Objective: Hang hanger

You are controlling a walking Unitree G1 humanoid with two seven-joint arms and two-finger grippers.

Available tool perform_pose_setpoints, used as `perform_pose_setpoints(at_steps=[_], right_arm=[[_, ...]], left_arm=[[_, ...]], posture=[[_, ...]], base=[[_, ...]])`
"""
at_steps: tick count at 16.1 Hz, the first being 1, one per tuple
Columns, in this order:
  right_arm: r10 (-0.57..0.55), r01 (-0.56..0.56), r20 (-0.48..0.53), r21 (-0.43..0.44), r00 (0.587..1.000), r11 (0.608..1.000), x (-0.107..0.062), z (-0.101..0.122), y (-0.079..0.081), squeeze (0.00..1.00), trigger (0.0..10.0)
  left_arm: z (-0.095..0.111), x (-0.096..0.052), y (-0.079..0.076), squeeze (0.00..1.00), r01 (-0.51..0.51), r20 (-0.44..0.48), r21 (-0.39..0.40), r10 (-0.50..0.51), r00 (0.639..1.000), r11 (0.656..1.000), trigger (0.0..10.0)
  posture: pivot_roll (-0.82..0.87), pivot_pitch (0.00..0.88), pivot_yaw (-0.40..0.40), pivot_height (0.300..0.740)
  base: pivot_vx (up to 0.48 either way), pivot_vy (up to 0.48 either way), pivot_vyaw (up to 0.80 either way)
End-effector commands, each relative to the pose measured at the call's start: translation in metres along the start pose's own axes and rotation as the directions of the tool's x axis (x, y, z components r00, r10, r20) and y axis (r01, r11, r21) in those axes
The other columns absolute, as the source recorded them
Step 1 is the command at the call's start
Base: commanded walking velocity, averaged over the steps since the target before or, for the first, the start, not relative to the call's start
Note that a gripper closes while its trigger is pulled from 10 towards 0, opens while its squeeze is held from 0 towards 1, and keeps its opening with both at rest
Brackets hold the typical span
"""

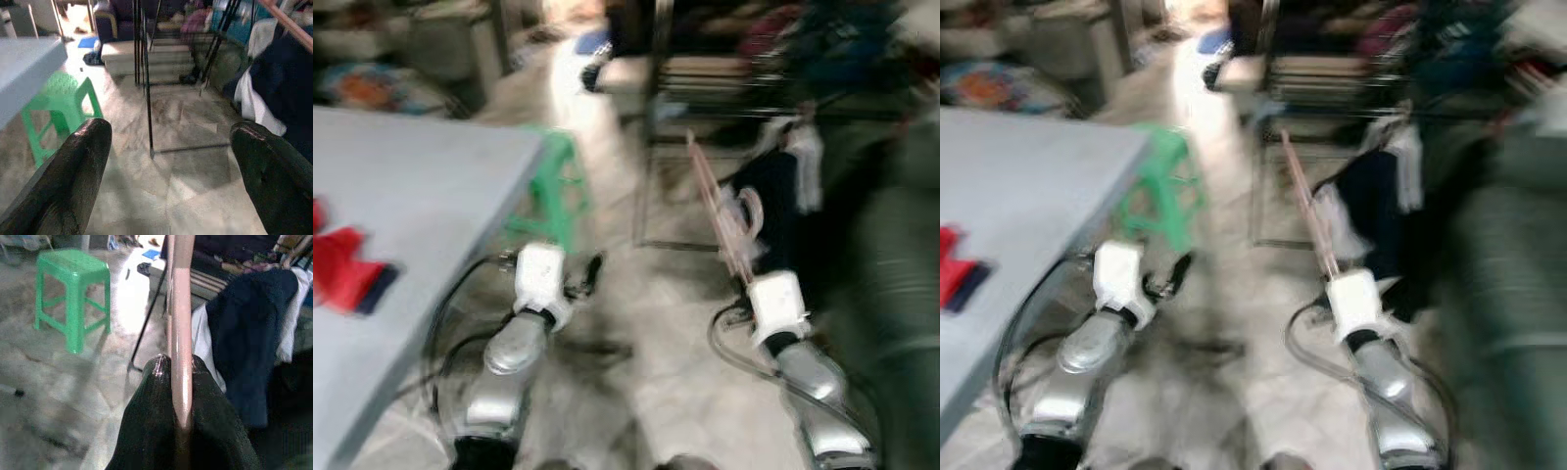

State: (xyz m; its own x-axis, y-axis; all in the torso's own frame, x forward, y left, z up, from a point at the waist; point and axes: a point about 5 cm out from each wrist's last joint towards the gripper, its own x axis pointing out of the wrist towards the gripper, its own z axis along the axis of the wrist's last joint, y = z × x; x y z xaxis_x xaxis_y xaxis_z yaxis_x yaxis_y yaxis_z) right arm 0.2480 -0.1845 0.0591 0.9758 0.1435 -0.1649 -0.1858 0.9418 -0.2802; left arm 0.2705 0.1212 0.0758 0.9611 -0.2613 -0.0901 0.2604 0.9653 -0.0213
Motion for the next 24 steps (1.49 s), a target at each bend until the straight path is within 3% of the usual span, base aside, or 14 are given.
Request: perform_pose_setpoints(at_steps=[1,7,13,19,24], right_arm=[[-0.006,0.006,0.004,-0.040,1.000,0.999,0.002,0.002,-0.001,0.00,10.0],[-0.018,0.023,-0.099,0.045,0.995,0.999,0.007,-0.007,-0.011,0.00,10.0],[0.035,-0.015,-0.192,0.102,0.981,0.995,0.007,-0.018,0.004,0.00,10.0],[0.001,0.032,-0.223,0.142,0.975,0.989,0.007,-0.021,-0.005,0.00,10.0],[-0.014,0.053,-0.252,0.147,0.968,0.988,0.007,-0.024,-0.004,0.00,10.0]], left_arm=[[-0.001,-0.001,0.005,0.00,-0.019,0.004,0.016,0.019,1.000,1.000,10.0],[0.007,0.009,0.007,0.00,0.011,0.031,0.013,-0.012,0.999,1.000,10.0],[0.007,0.010,0.003,0.00,0.048,0.031,0.007,-0.048,0.998,0.999,10.0],[0.008,0.011,-0.005,0.00,0.103,0.040,0.035,-0.105,0.994,0.994,10.0],[0.006,0.010,-0.007,0.00,0.118,0.034,0.026,-0.119,0.992,0.993,10.0]], posture=[[-0.06,0.000,0.051,0.740],[-0.07,0.000,0.055,0.740],[-0.07,0.000,0.053,0.740],[-0.07,0.000,0.052,0.740],[-0.07,0.000,0.052,0.740]], base=[[0.000,0.000,0.00],[0.294,0.246,0.00],[0.367,0.307,0.00],[0.475,0.000,0.00],[0.477,0.000,-0.58]])
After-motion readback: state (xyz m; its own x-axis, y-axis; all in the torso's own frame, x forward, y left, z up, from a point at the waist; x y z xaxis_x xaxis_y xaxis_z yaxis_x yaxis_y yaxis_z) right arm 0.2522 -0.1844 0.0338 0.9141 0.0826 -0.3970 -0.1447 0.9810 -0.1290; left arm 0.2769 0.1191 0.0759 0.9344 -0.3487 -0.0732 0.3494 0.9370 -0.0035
